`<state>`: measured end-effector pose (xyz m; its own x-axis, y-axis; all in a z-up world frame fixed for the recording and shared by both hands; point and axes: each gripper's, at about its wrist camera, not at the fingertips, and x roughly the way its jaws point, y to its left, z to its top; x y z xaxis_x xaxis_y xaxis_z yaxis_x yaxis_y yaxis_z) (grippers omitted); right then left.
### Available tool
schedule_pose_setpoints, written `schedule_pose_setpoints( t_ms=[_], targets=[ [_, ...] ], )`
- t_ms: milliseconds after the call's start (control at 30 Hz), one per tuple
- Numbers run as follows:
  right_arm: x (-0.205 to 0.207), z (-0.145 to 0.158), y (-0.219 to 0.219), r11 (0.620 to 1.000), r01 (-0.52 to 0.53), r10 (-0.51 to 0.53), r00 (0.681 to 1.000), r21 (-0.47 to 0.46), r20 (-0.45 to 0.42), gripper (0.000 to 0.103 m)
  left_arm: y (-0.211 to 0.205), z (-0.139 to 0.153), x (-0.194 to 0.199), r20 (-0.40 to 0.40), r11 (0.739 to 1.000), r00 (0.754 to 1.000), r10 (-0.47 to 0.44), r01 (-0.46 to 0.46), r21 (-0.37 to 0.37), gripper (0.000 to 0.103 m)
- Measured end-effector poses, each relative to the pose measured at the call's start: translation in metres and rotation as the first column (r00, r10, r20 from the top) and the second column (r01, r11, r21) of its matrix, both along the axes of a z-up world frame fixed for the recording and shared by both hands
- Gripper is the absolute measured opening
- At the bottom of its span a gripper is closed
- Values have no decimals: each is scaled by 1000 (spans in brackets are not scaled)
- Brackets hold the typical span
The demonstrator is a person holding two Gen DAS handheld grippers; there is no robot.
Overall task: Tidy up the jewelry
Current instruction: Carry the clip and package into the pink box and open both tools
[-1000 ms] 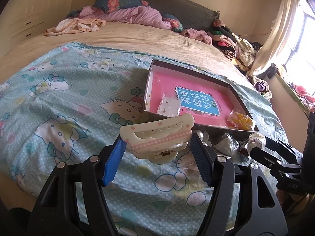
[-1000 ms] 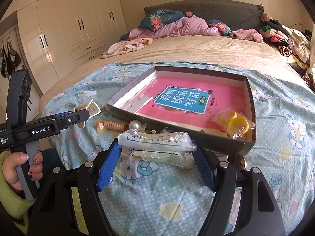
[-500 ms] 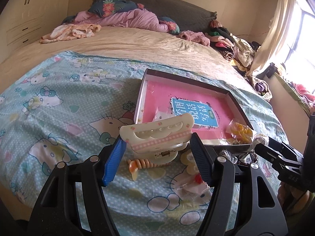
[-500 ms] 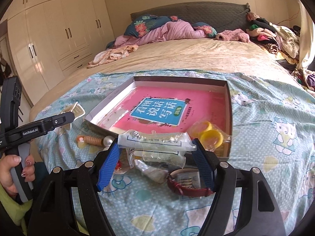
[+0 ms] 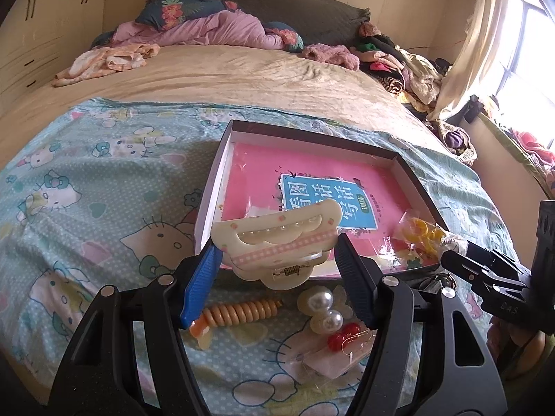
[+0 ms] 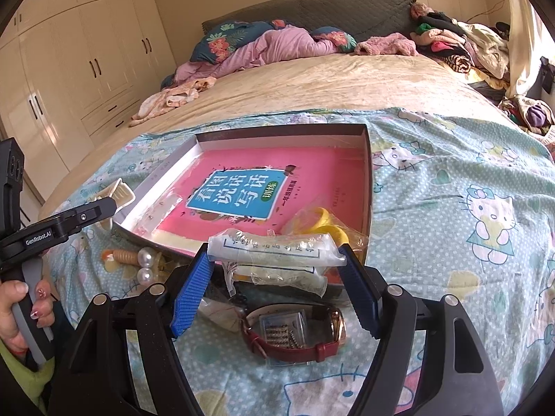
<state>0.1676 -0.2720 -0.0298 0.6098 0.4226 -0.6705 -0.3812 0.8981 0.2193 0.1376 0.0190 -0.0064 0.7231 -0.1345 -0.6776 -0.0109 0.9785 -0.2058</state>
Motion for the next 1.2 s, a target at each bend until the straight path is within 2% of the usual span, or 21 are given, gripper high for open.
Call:
schedule_pose_setpoints(
  t_ms=[667, 1200],
  targets=[
    [36, -15, 6, 1000, 6, -6, 1000, -29, -2, 71, -22, -15, 28, -33, 999, 999, -43, 44, 27, 59],
    [35, -18, 13, 997, -28, 28, 1000, -67, 3, 74, -43, -28, 52, -72, 995, 992, -99, 101, 24, 59]
  ],
)
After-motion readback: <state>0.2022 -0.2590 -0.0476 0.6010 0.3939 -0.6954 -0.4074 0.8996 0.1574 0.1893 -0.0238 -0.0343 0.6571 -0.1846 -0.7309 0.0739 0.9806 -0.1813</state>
